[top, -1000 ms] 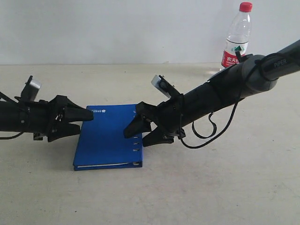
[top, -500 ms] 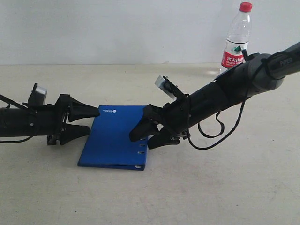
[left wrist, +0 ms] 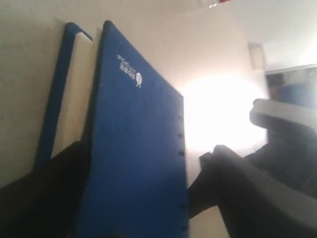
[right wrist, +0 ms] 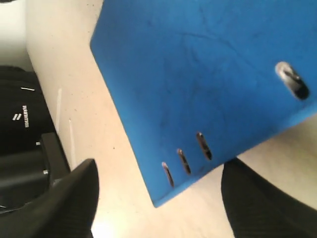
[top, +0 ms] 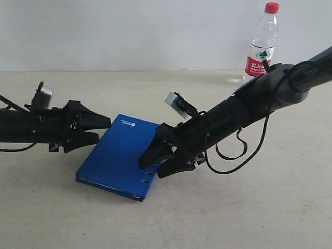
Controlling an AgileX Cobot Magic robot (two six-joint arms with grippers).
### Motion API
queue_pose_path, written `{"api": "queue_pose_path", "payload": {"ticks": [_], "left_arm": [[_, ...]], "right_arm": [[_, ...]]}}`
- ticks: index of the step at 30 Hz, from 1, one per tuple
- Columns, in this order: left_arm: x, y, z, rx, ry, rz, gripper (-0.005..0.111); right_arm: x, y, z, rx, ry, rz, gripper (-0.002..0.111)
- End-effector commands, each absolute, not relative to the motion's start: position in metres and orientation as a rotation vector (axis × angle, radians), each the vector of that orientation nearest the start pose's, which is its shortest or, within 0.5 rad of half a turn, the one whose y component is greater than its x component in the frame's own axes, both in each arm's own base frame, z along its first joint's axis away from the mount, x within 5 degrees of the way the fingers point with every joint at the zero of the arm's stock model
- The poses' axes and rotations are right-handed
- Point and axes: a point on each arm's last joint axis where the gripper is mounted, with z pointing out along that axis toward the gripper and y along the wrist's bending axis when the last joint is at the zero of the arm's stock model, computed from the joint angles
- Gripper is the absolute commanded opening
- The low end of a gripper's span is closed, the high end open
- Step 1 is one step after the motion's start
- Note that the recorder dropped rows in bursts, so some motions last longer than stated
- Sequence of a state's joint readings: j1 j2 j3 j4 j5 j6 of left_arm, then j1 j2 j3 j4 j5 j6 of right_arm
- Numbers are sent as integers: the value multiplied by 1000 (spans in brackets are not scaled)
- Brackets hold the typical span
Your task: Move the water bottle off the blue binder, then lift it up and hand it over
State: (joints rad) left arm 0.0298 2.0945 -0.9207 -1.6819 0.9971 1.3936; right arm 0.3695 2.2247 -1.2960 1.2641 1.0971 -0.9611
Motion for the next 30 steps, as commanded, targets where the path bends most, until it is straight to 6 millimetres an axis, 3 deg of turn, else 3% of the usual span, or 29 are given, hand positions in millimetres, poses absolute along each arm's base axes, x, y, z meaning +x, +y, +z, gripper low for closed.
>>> {"api": "queue_pose_path", "payload": {"ticks": [1, 6, 10, 15, 18, 19, 21, 22, 27, 30], "left_arm": [[326, -66, 94, 234, 2620, -1113, 64], [325, -59, 87, 309, 2764, -912, 64], [327, -67, 87, 424, 2832, -800, 64], [323, -96, 98, 469, 2747, -1051, 64], [321, -109, 112, 537, 2576, -1307, 64], [320, -116, 123, 554, 2447, -1479, 64], [320, -121, 134, 564, 2299, -1608, 63], [321, -121, 135, 547, 2284, -1610, 61], [321, -122, 133, 470, 2350, -1628, 29], [331, -116, 122, 341, 2453, -1417, 31]], "right_arm": [[346, 225, 120, -567, 2550, 1648, 62], [347, 225, 119, -561, 2552, 1635, 62], [347, 225, 119, -562, 2552, 1638, 62], [347, 225, 119, -561, 2553, 1641, 62], [347, 225, 119, -562, 2553, 1643, 62], [346, 225, 120, -565, 2552, 1648, 62], [346, 225, 120, -567, 2551, 1647, 62], [346, 225, 120, -568, 2550, 1651, 62], [346, 226, 123, -577, 2538, 1664, 60], [345, 224, 148, -665, 2438, 1636, 41]]}}
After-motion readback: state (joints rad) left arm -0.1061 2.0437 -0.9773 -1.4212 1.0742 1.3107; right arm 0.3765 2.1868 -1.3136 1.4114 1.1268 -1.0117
